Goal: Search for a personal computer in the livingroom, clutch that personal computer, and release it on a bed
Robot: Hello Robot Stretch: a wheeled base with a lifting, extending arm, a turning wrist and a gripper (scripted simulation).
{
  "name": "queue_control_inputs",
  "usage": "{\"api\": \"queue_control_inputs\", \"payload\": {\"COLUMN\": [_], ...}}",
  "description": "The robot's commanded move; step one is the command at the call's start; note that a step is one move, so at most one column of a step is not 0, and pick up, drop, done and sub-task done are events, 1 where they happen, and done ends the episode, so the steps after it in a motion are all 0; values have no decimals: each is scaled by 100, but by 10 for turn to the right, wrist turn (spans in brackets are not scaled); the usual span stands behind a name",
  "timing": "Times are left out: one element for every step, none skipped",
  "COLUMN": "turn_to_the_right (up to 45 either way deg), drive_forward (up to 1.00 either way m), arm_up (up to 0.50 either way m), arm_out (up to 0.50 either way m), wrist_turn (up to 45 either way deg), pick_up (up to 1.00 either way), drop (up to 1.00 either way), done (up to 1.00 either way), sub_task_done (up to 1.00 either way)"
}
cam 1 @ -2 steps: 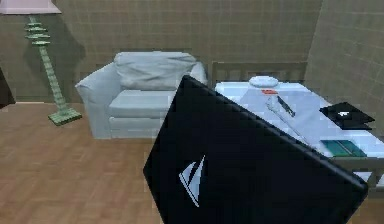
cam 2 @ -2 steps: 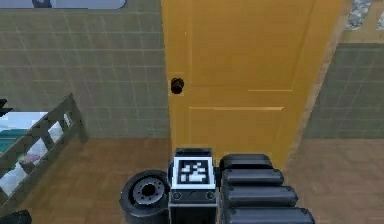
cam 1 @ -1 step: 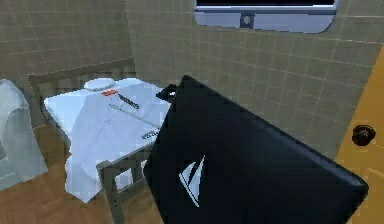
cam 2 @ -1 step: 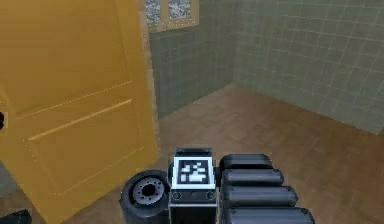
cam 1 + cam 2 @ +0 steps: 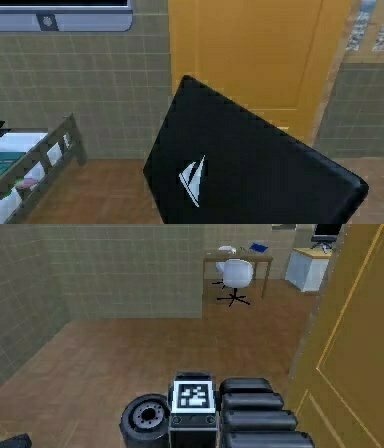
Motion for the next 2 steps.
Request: {"api": "queue_control_inputs", "payload": {"turn_to_the_right": [0, -450], "drive_forward": [5, 0], "arm_up": [0, 0], "arm_out": [0, 0], "wrist_turn": [0, 0], "pick_up": [0, 0], "drop": [0, 0], "done": [0, 0], "sub_task_done": [0, 0]}}
